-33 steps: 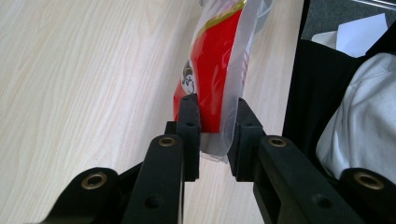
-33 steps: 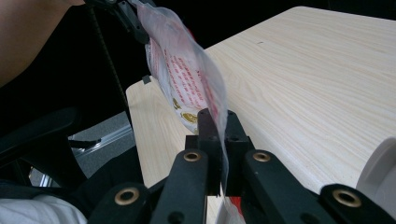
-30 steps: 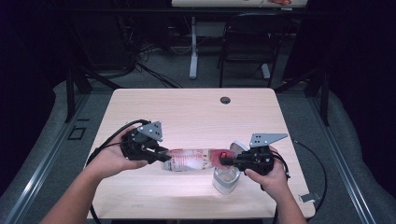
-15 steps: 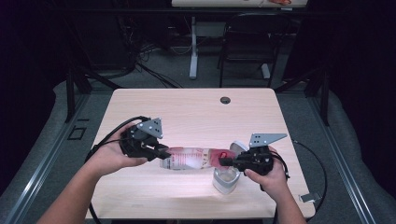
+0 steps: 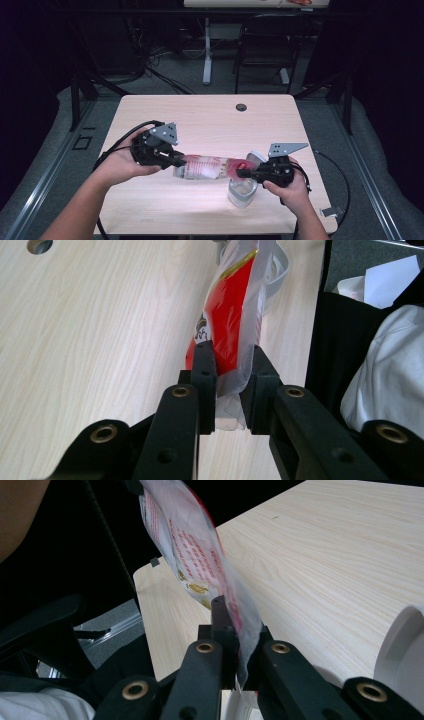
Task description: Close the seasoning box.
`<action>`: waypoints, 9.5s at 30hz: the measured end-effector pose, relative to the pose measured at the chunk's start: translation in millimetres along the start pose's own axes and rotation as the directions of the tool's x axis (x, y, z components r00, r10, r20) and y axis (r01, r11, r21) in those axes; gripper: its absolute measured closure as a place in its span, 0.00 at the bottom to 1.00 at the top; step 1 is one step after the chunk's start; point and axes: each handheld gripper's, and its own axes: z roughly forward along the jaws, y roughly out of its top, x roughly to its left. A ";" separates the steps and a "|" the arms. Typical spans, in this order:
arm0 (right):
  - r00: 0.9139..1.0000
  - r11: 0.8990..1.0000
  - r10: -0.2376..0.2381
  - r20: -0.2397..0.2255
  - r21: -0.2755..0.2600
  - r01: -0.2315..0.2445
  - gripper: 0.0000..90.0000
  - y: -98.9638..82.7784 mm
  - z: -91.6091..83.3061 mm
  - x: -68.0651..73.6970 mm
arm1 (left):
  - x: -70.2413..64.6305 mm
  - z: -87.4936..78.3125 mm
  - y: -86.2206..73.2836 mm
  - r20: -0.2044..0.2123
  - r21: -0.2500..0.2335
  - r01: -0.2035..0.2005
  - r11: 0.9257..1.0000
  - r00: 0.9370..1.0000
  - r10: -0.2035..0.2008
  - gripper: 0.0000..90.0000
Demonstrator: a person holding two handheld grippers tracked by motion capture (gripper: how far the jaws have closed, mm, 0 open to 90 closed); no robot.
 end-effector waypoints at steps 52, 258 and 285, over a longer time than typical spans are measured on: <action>0.999 1.000 0.013 0.035 0.004 -0.013 0.99 -4.6 -6.1 -5.1 | 5.0 -1.8 20.5 -0.001 -0.025 -0.018 1.000 1.000 0.018 0.88; 0.998 0.999 0.021 0.066 0.043 -0.024 0.98 -14.9 -10.8 -10.1 | -0.3 -3.7 56.9 0.018 -0.080 -0.090 0.993 0.996 0.091 0.90; 0.998 0.998 0.024 0.063 0.048 -0.027 0.98 -15.5 -15.2 -8.9 | -0.8 -3.4 62.2 0.025 -0.085 -0.102 0.991 0.994 0.104 0.90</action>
